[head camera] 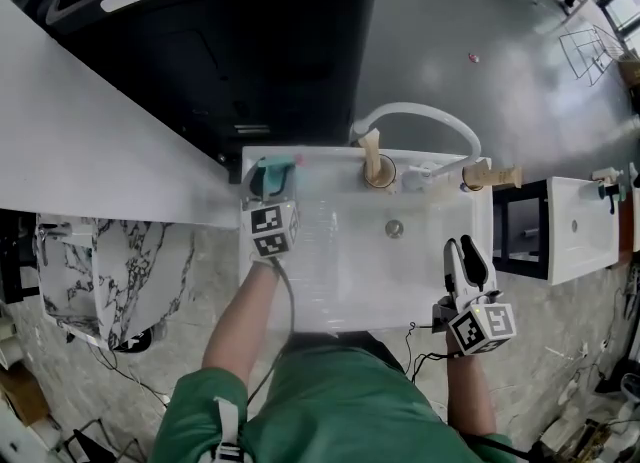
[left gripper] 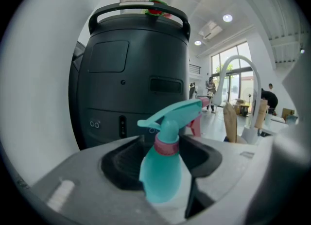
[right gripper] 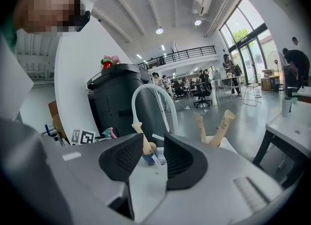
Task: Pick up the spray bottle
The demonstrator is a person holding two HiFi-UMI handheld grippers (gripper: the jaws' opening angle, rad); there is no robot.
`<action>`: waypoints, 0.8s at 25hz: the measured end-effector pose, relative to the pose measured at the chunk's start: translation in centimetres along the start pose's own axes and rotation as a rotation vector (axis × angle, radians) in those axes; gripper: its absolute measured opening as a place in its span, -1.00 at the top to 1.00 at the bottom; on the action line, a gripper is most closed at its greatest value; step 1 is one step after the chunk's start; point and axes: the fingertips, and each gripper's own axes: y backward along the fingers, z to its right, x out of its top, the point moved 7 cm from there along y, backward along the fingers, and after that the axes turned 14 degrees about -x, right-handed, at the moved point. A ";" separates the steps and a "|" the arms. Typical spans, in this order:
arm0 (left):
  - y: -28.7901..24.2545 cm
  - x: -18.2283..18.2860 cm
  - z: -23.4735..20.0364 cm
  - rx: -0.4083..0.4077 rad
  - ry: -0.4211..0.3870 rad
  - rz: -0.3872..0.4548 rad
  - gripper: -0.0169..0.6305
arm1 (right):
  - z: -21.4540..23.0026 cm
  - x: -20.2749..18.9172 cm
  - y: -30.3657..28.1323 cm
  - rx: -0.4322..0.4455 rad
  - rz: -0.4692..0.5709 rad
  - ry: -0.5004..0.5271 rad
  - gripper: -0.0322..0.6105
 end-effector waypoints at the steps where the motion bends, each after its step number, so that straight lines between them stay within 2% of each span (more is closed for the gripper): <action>1: -0.2 -0.1 0.0 0.000 -0.001 0.003 0.26 | 0.0 0.1 0.1 -0.005 -0.002 -0.001 0.49; 8: -0.9 0.2 -0.1 0.017 -0.029 0.040 0.27 | 0.1 -0.1 0.5 -0.004 -0.002 0.009 0.49; 13: -0.9 0.8 -0.2 0.035 -0.065 0.101 0.40 | -0.1 -0.1 0.5 -0.004 -0.011 0.013 0.49; 20: -0.5 1.6 -0.1 0.037 -0.089 0.125 0.48 | -0.5 0.1 0.5 0.006 -0.016 0.019 0.49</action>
